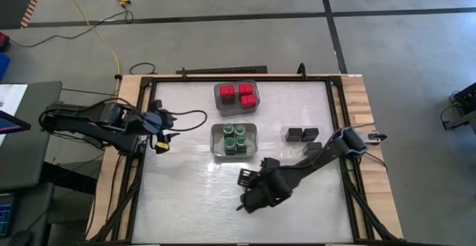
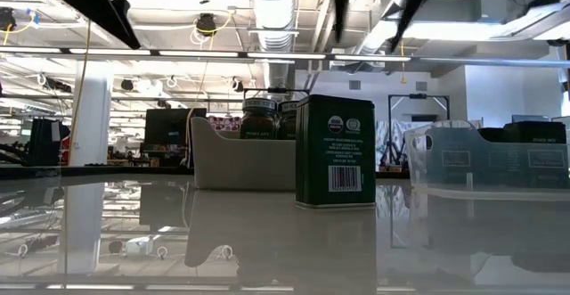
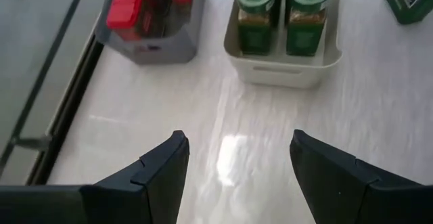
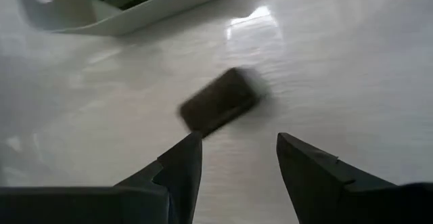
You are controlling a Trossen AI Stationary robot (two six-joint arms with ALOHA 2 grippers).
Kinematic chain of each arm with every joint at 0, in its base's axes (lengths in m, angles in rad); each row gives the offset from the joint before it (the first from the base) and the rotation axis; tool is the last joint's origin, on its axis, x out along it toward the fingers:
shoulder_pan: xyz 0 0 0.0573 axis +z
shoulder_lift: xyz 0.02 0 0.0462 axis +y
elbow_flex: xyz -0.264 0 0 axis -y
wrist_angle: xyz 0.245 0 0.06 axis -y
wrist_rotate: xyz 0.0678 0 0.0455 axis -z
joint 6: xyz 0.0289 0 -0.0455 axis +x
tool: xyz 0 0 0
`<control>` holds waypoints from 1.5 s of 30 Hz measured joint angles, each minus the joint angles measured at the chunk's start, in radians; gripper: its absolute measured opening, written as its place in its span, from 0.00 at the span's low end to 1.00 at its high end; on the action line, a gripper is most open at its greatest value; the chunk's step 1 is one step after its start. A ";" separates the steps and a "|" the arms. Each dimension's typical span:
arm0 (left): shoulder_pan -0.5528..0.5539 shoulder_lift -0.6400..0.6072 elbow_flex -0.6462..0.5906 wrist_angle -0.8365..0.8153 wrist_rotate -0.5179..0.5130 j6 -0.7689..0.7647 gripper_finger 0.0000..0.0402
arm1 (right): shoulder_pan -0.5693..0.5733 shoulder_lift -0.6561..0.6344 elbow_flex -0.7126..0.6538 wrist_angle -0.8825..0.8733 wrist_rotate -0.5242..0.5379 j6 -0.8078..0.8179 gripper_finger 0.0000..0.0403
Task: Sort spices by type
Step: Put the black spice can into the transparent bin
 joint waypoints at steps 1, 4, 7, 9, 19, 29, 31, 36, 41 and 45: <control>0.000 0.000 0.000 -0.009 0.000 -0.015 0.61 | 0.000 0.004 0.000 0.012 0.000 -0.013 0.54; 0.000 0.000 0.000 -0.038 0.000 -0.036 0.61 | 0.003 0.017 0.000 0.047 -0.001 -0.002 0.54; 0.000 0.002 0.000 -0.065 0.006 -0.050 0.61 | 0.006 0.017 0.000 0.075 -0.010 0.010 0.54; 0.000 0.002 0.000 -0.083 0.024 -0.068 0.61 | 0.010 0.017 0.000 0.080 -0.005 0.013 0.54; -0.012 0.002 0.000 -0.124 0.077 -0.036 0.61 | -0.004 0.017 0.000 0.173 -0.002 0.077 0.54; -0.013 0.001 0.000 -0.162 0.109 0.033 0.61 | -0.043 0.039 -0.003 0.204 -0.003 0.144 0.54; -0.013 0.001 0.000 -0.164 0.110 0.066 0.61 | -0.056 0.069 -0.003 0.241 -0.041 0.155 0.54; -0.013 0.001 0.000 -0.169 0.112 0.109 0.61 | -0.077 0.136 0.010 0.328 -0.088 0.167 0.54; -0.013 0.001 0.000 -0.176 0.132 0.162 0.61 | -0.084 0.147 0.059 0.325 -0.091 0.167 0.54; -0.013 0.001 0.000 -0.177 0.135 0.193 0.61 | -0.089 0.147 0.075 0.297 -0.092 0.164 0.54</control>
